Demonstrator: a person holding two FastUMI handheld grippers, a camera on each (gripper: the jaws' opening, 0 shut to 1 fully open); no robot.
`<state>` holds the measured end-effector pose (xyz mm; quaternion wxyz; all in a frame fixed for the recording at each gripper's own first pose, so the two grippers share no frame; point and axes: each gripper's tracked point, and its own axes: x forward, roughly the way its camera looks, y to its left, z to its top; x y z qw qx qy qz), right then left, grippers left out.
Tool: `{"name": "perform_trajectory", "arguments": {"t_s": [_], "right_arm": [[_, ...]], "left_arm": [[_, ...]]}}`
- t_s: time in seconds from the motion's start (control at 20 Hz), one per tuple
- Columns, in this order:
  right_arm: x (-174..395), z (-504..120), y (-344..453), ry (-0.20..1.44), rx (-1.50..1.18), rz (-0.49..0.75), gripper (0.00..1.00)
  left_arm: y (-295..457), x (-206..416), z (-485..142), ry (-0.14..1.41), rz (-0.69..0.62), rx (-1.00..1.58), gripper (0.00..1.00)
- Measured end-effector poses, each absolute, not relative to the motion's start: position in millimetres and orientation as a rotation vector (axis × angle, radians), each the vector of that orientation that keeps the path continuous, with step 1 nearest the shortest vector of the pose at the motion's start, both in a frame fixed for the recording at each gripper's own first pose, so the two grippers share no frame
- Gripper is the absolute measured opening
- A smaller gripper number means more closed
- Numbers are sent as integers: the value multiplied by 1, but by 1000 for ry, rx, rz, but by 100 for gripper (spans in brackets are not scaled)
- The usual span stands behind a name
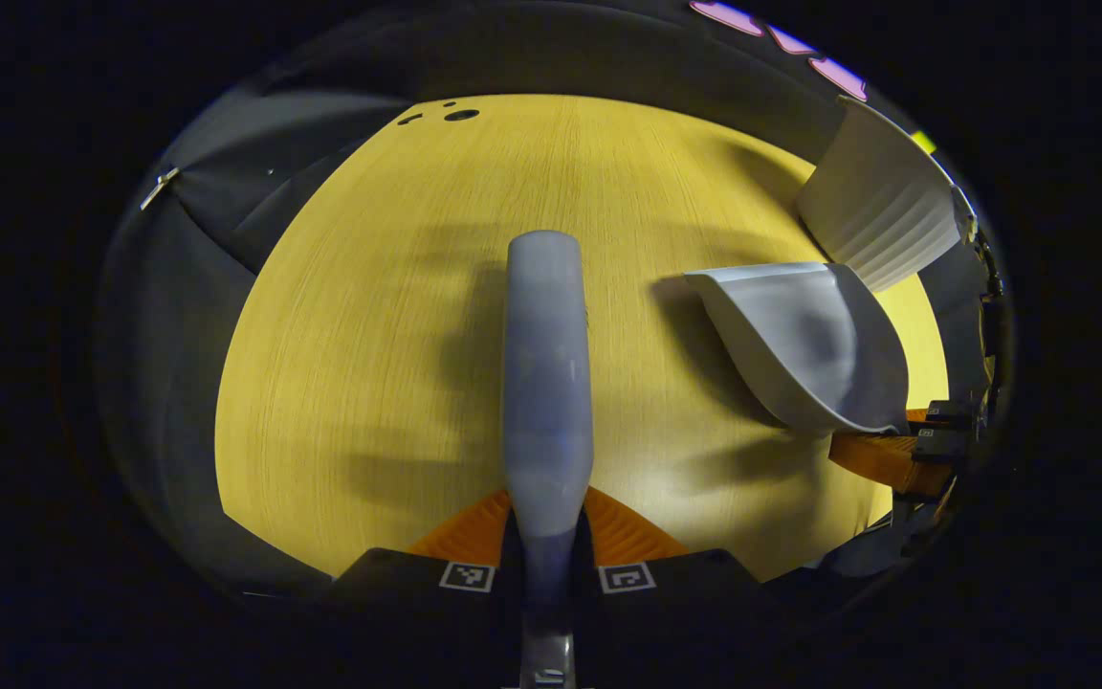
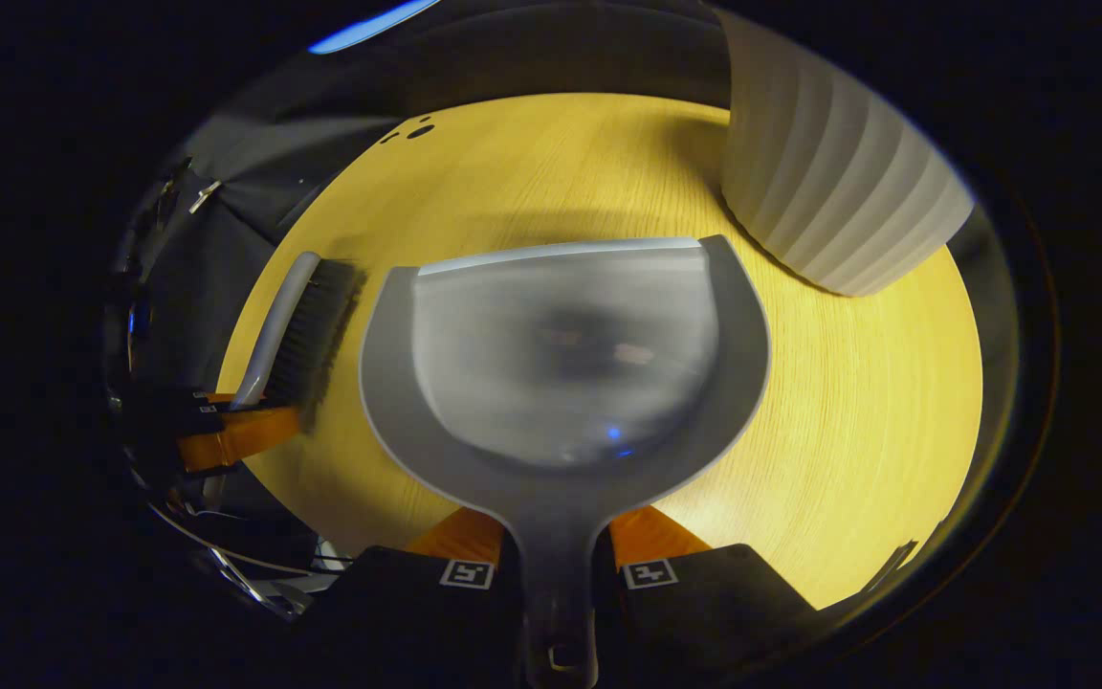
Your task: Pick up the small broom and dustpan from the desktop, sweep the trash into the dustpan with the broom, and then empty the trash into the garbage bin.
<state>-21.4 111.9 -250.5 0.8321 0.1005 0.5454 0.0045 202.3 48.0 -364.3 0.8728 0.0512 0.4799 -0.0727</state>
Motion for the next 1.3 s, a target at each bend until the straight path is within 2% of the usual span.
{"name": "perform_trajectory", "arguments": {"t_s": [0.3,0.35,0.45,0.55,0.6,0.65,0.7,0.75,0.85,0.95,1.0,1.1,1.3], "right_arm": [[-29,-262,119,1187,211,11,35],[-30,-262,121,1194,222,15,36],[-29,-262,123,1200,250,15,36],[-28,-262,125,1199,274,15,38],[-28,-260,126,1195,278,13,27],[-27,-259,127,1188,285,14,45],[-26,-255,129,1181,296,16,51],[-24,-250,132,1168,312,20,67],[-24,-238,132,1149,311,15,100],[-26,-230,133,1128,299,17,99],[-27,-222,133,1113,296,17,99],[-31,-203,133,1071,294,18,99],[-30,-147,133,931,267,33,99]], "left_arm": [[47,206,-374,1032,-148,146,27],[46,207,-373,1030,-147,148,31],[48,206,-371,1023,-141,153,28],[50,208,-369,1012,-141,162,32],[50,208,-367,1005,-146,166,31],[51,208,-365,995,-152,171,31],[51,207,-363,984,-165,172,32],[47,206,-359,970,-177,169,34],[43,203,-349,935,-186,157,67],[45,196,-339,906,-168,143,100],[46,194,-333,885,-168,136,96],[48,186,-316,826,-160,131,96],[57,175,-256,588,-123,123,97]]}}
